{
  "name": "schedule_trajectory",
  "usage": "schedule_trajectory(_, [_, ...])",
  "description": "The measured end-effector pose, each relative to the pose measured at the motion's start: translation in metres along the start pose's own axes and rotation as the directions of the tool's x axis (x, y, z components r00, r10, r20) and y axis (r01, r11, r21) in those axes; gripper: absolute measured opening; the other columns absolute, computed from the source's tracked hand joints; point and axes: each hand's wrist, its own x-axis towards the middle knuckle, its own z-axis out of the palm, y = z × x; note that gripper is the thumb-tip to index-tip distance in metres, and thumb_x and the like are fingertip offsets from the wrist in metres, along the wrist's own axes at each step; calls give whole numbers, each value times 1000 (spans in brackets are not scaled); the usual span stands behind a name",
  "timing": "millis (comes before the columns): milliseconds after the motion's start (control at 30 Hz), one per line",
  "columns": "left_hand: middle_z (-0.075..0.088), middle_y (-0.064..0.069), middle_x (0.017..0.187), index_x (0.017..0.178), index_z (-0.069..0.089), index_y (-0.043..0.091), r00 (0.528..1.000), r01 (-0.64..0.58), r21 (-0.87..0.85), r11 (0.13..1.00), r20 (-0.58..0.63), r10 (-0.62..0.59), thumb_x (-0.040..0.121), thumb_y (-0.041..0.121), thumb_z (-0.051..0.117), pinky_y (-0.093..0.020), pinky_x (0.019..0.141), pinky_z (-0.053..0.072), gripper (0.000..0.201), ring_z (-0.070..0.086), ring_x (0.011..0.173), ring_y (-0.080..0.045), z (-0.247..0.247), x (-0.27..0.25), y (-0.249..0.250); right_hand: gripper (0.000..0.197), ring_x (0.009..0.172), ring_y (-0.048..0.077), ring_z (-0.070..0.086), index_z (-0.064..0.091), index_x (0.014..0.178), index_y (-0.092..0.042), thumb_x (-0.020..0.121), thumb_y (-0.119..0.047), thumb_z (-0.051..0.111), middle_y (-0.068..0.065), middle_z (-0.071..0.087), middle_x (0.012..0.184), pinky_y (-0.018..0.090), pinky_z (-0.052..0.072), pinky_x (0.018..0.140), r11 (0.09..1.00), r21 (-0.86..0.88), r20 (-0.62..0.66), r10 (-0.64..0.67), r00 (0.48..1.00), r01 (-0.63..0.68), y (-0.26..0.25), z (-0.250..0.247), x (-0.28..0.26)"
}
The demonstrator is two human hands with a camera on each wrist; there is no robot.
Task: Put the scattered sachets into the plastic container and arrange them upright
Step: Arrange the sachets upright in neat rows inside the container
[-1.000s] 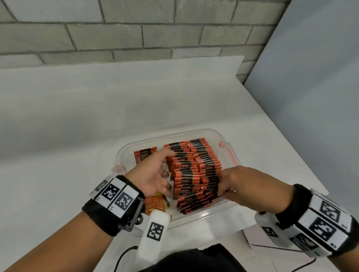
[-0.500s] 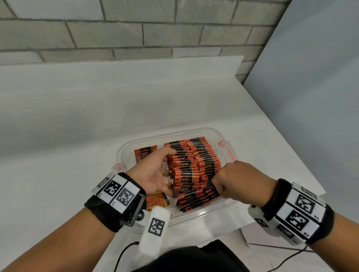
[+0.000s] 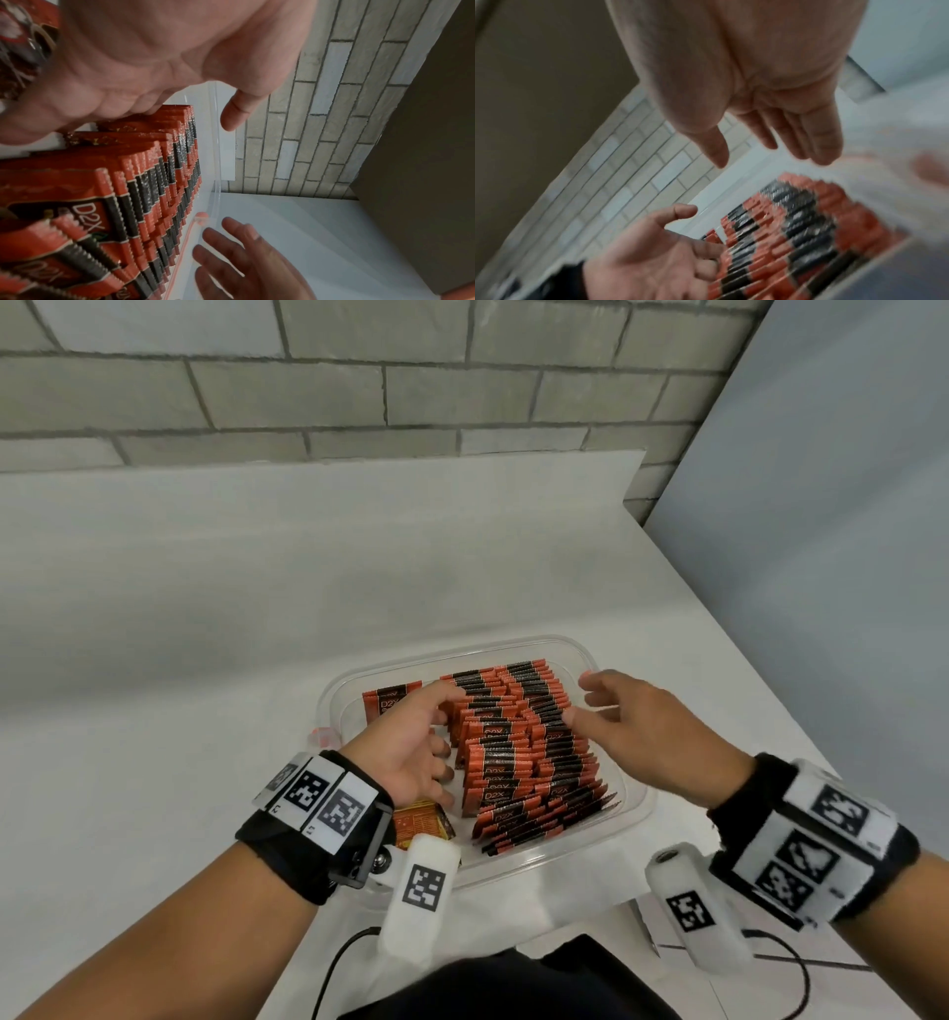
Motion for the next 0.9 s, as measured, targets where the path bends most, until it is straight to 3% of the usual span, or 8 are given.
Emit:
schedule_trajectory(100, [53, -20, 126, 125, 47, 9, 1000, -8, 1, 1000, -18, 8, 90, 42, 51, -64, 110, 22, 48, 41, 127, -42, 2, 2, 0, 65, 127, 19, 43, 29, 147, -17, 93, -43, 54, 4, 41, 146, 28, 34, 95, 920, 327, 98, 197, 976, -218, -5, 9, 8])
schedule_trajectory(200, [65, -10, 76, 105, 54, 11, 1000, -9, 1, 1000, -30, 9, 92, 41, 48, -57, 108, 28, 33, 59, 92, -26, 4, 3, 3, 67, 129, 20, 40, 27, 147, -14, 93, -41, 55, 3, 38, 148, 29, 30, 97, 810, 519, 113, 251, 961, -272, -5, 18, 14])
schedule_trajectory(267, [64, -3, 58, 103, 53, 12, 999, -9, 2, 1000, -31, 9, 91, 42, 48, -45, 93, 37, 33, 58, 66, -21, 5, 0, 5, 68, 129, 20, 42, 28, 147, -12, 92, -42, 55, 3, 42, 145, 30, 30, 99, 775, 561, 129, 265, 956, -291, -4, 22, 18])
schedule_trajectory(367, [69, -7, 68, 113, 52, 9, 1000, -6, -22, 1000, -2, 6, 90, 43, 50, -40, 80, 42, 41, 62, 71, -25, 7, -3, 8, 61, 123, 20, 49, 39, 139, -12, 91, -43, 57, 4, 53, 134, 36, 33, 109, 752, 581, 148, 278, 949, -311, -2, 24, 20])
schedule_trajectory(500, [65, -19, 109, 99, 55, 8, 998, 29, -82, 996, 54, -25, 91, 40, 50, -55, 102, 37, 34, 58, 108, -38, 11, -7, 10, 28, 119, 17, 48, 48, 111, -20, 94, -40, 55, -3, 55, 123, 41, 29, 113, 743, 590, 164, 272, 948, -315, -4, 20, 19])
schedule_trajectory(633, [60, -19, 123, 105, 57, 9, 997, 44, -72, 996, 68, -39, 92, 45, 47, -55, 110, 27, 40, 51, 121, -37, 12, -6, 10, 46, 115, 16, 49, 46, 130, -12, 94, -41, 52, -7, 55, 115, 31, 32, 101, 763, 566, 167, 267, 949, -314, -5, 21, 19])
schedule_trajectory(767, [66, -11, 99, 109, 59, 10, 999, 31, -38, 999, 31, -30, 91, 49, 46, -41, 97, 31, 44, 56, 98, -27, 10, -1, 9, 24, 116, 17, 50, 54, 103, -22, 95, -44, 51, -5, 60, 112, 36, 32, 108, 745, 573, 182, 288, 940, -340, -2, 21, 22])
schedule_trajectory(900, [64, -6, 80, 96, 61, 13, 1000, 13, -25, 1000, -2, -13, 92, 47, 45, -34, 88, 36, 37, 56, 80, -20, 15, -2, 8, 40, 117, 15, 49, 56, 117, -18, 95, -49, 47, -7, 59, 118, 37, 25, 113, 743, 583, 187, 271, 944, -329, -4, 22, 26])
